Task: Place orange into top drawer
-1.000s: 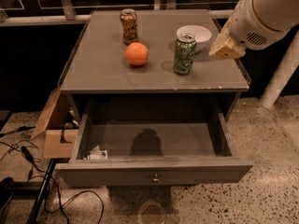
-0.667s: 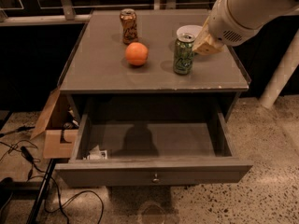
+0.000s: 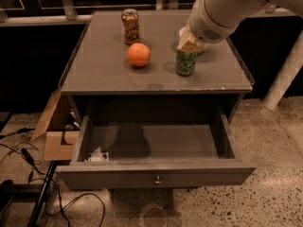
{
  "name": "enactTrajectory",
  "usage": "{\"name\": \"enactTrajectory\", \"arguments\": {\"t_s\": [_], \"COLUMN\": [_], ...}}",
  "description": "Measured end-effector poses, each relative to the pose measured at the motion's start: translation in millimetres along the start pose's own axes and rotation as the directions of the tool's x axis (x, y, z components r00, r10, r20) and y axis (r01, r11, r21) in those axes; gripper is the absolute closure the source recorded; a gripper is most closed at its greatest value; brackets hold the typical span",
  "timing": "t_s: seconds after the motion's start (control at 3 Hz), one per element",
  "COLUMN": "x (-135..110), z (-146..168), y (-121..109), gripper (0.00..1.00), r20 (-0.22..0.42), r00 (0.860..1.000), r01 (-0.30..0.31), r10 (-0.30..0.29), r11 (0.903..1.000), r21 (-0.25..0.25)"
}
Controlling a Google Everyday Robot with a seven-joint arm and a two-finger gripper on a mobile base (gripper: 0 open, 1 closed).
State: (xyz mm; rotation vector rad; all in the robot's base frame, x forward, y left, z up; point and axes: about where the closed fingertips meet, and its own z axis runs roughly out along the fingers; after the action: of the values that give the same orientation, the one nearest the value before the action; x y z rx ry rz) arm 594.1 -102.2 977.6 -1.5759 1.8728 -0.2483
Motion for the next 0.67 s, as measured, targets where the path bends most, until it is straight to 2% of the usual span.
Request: {"name": "enactTrajectory", "arguments": {"t_s": [0.33,0.67], "x": [-3.5,-30.8], "z": [-1.0,13.4], "y": [-3.9,-12.0], "gripper": [1.0,1.0], "r20": [0.012,0.082], "r00": [1.0,0.997], "r01": [-0.013,-0.003], "r10": [0.012,-0.001], "r11": [0.9996,0.9991], "r21": [0.026,0.043]}}
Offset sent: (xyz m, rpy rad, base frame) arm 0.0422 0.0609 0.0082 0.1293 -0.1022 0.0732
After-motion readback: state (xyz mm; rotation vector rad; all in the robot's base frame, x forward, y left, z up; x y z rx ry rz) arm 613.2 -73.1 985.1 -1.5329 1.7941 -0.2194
